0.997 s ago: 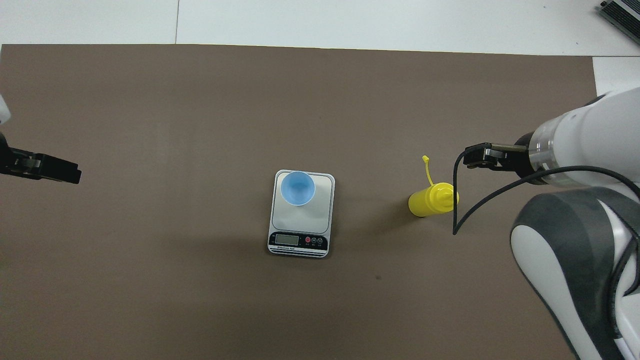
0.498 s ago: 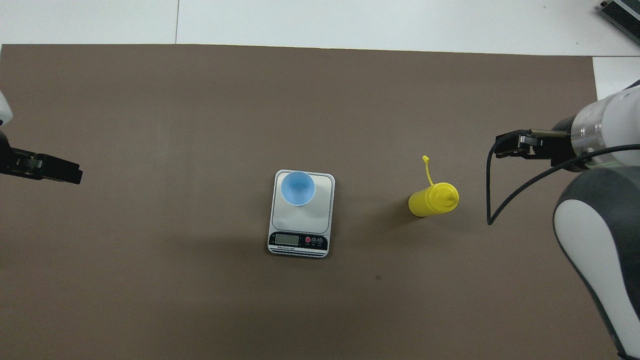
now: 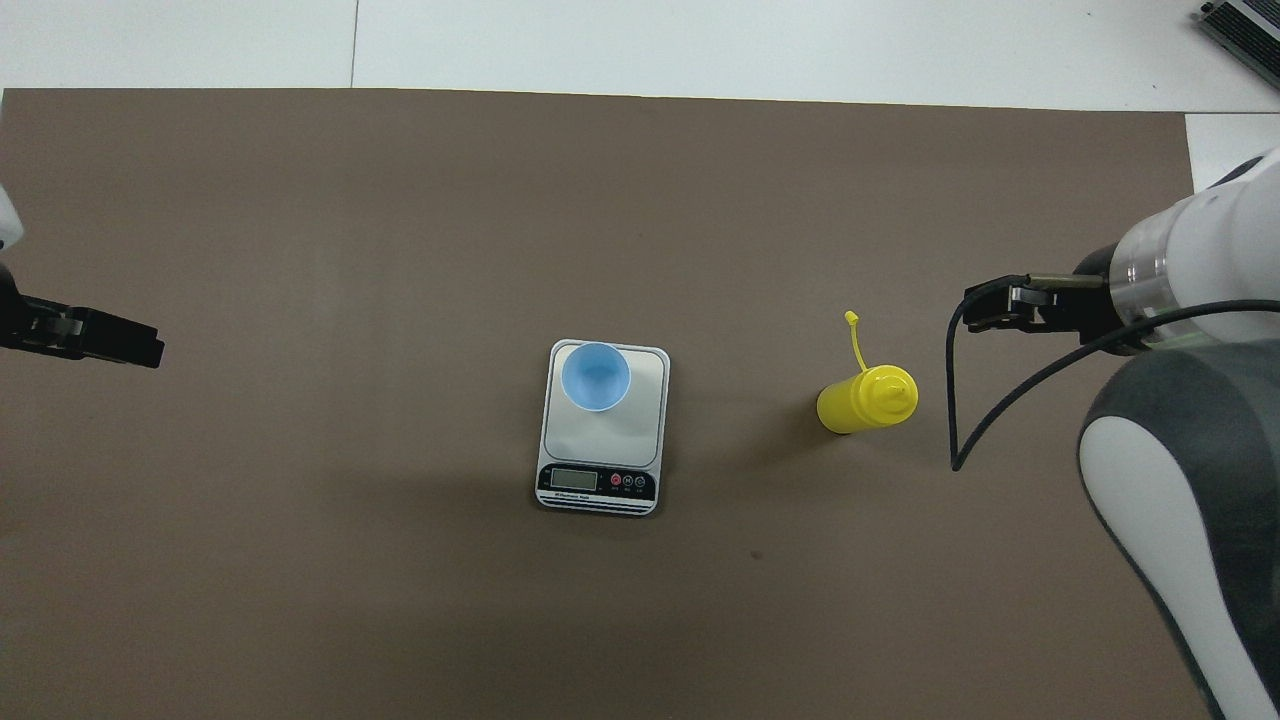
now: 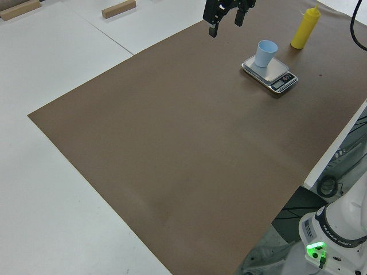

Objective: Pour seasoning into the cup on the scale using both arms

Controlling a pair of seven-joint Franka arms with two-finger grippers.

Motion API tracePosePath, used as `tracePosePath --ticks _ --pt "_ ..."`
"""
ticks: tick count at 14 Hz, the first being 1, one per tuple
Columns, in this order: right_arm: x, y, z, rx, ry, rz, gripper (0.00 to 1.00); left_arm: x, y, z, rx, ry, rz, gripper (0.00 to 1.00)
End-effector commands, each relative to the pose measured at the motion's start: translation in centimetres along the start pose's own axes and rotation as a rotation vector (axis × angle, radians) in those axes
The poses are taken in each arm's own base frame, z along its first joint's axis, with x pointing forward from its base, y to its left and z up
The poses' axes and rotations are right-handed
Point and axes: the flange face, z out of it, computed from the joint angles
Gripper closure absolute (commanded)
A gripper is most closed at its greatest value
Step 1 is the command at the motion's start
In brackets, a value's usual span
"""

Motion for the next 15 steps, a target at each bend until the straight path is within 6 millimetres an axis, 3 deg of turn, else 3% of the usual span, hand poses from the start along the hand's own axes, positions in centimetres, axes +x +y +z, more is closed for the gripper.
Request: tracePosePath --ticks 1,8,10,15 --pt "-0.4 0.6 -0.4 -0.014 -0.019 -0.009 0.00 -0.7 -0.3 -0.1 0.002 0.003 0.000 0.00" --pt "-0.6 1.6 0.0 -0.013 -0.044 0.008 0.00 -0.7 -0.3 -0.1 0.002 0.003 0.000 0.00" --pt "-0.4 2.6 -0.2 -0.009 -0.041 0.007 0.00 -0.7 -0.3 -0.1 0.002 0.003 0.000 0.00" --pt "-0.2 2.7 -0.3 -0.006 -0.032 -0.036 0.00 -0.7 -0.3 -0.1 0.002 0.003 0.000 0.00"
